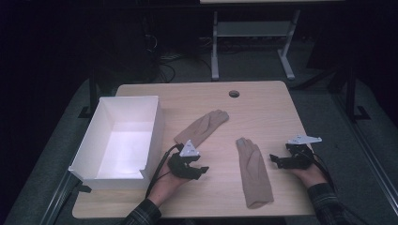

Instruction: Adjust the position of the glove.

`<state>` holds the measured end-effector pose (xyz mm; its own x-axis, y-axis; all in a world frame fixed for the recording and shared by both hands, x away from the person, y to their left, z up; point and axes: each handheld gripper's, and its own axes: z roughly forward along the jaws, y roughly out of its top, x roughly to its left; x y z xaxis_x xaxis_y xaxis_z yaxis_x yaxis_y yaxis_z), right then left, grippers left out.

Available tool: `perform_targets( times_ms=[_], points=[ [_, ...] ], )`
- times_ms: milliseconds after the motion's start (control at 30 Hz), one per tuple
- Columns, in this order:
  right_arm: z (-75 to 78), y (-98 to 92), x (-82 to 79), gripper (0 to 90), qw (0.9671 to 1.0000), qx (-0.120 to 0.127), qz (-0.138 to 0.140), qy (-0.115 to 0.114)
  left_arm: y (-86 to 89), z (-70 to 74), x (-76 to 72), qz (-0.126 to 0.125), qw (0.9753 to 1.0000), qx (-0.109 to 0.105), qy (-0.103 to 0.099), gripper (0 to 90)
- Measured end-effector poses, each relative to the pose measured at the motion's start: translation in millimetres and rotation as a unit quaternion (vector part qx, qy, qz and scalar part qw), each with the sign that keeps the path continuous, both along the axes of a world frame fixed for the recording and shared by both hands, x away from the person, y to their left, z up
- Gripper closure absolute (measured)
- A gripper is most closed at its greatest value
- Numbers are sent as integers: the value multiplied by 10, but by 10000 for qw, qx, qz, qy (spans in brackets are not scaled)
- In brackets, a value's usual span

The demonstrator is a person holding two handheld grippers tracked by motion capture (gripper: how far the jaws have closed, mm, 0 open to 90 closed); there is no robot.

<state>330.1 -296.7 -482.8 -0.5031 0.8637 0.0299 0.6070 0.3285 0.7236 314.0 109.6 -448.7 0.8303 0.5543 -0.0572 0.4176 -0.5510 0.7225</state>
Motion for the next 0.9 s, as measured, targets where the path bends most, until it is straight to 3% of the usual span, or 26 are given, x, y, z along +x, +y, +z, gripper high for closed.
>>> perform_targets(
  times_ms=[100, 133, 167, 367, 567, 900],
  points=[
    [0, 0, 0, 145, 10000, 2, -2, -1, 3, 29, 80, 113, 9998, -93, 99, 624],
    [0, 0, 0, 145, 10000, 2, -2, -1, 1, 39, 101, 154, 9998, -105, 107, 624],
    [0, 1, 4, 145, 10000, 4, 10, 4, -5, 63, 142, 225, 9997, -59, 37, 721],
    [0, 2, 5, 145, 10000, 9, 10, 5, -44, 154, 266, 315, 9995, -69, -72, 892],
    [0, 2, 5, 145, 10000, 10, 10, 6, -121, 194, 435, 459, 9989, -40, -120, 896],
    [0, 1, 7, 145, 10000, 9, 19, 1, -165, 127, 792, 693, 9975, -9, -141, 895]
  ],
)
